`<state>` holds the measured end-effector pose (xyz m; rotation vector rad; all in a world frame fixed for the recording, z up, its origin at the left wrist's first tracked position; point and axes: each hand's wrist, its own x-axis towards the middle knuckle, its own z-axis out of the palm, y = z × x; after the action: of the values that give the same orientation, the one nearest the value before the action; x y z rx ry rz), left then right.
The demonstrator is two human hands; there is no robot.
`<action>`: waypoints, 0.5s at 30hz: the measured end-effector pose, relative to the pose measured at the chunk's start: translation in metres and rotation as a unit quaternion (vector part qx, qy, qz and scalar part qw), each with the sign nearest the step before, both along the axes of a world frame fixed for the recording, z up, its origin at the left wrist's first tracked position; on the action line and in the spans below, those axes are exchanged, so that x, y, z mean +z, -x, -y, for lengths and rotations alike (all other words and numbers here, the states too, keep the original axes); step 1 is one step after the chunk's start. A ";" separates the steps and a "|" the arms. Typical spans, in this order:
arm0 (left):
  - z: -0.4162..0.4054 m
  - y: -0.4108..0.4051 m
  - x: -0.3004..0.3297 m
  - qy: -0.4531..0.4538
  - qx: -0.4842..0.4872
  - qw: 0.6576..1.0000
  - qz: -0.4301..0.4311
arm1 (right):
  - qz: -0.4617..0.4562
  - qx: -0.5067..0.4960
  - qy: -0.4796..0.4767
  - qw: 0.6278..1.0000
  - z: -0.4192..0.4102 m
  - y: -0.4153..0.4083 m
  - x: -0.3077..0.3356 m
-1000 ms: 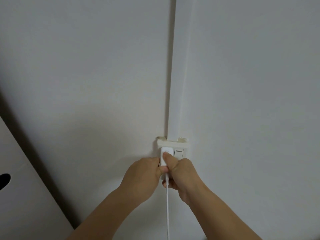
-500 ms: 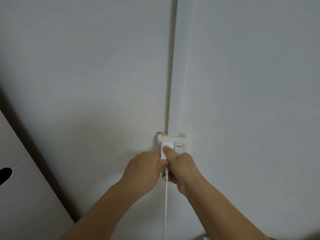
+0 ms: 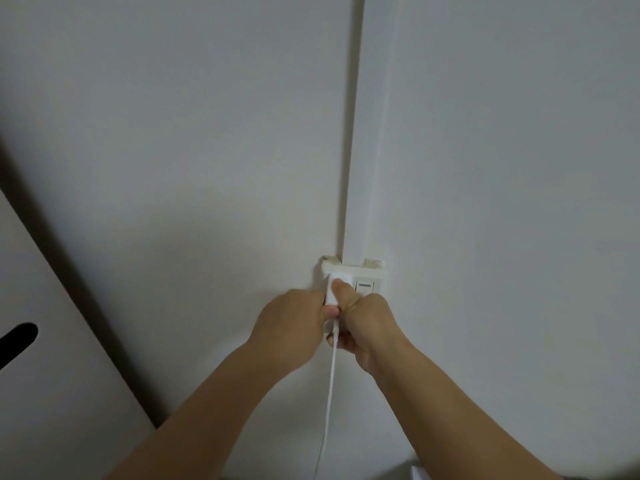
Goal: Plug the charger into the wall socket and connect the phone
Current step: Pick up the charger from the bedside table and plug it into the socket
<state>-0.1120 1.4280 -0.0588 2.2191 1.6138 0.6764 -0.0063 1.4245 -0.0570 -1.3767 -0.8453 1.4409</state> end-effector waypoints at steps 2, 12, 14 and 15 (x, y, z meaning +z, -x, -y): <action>0.002 0.000 0.000 0.003 0.003 1.000 0.004 | 0.003 0.009 0.003 1.000 0.003 0.000 0.003; 0.038 0.004 0.004 -0.064 0.065 0.996 0.011 | 0.180 0.080 -0.025 0.980 0.046 -0.024 0.000; 0.049 0.005 0.002 -0.072 0.065 0.995 0.001 | 0.231 0.089 -0.040 0.968 0.057 -0.033 -0.008; 0.054 0.005 0.001 -0.076 0.066 0.995 -0.005 | 0.265 0.096 -0.047 0.958 0.062 -0.037 -0.013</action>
<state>-0.1172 1.3736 -0.0576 2.2383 1.7811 0.8513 0.0309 1.3623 -0.0696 -1.6724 -1.4039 1.1607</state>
